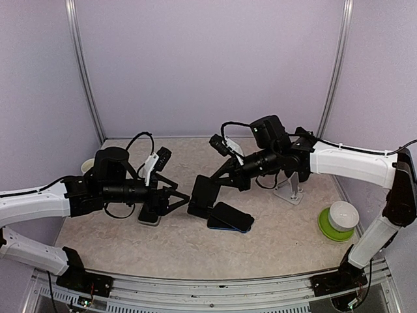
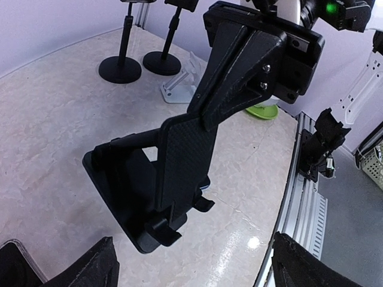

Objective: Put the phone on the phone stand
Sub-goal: Pass from the right arm to the left

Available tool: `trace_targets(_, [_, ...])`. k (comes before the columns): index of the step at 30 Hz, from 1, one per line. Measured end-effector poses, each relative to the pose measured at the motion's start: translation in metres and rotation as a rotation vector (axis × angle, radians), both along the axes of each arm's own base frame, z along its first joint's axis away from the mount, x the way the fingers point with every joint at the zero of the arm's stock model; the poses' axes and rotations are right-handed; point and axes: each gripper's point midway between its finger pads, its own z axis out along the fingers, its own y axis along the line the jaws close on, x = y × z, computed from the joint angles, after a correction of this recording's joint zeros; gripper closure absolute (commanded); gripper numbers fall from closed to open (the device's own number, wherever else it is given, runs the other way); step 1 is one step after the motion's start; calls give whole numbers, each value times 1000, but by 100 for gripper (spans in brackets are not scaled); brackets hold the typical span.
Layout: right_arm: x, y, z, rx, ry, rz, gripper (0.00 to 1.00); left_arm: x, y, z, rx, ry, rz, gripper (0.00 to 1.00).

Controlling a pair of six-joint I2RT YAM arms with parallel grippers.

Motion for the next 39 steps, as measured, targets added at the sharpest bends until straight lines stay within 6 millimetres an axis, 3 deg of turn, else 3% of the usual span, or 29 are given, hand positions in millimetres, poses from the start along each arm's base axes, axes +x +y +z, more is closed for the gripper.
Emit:
trace_targets(4, [-17,4,4,18,-3,67,100,-6,-5,-2,-7,12,-46,24])
trace_targets(13, [-43,12,9,42,-21,165,100,-19,-17,-9,-19,59,-149,54])
trace_targets(28, [-57,15,8,39,-26,220,100,-23,-27,-15,-21,104,-209,99])
trace_targets(35, [-59,13,4,29,-12,226,100,-29,-29,-16,-21,103,-243,100])
trace_targets(36, [-59,13,4,29,-12,226,95,-29,-29,-16,-21,103,-244,100])
trace_targets(39, [-58,13,4,28,-12,220,57,-29,-29,-15,-23,103,-243,100])
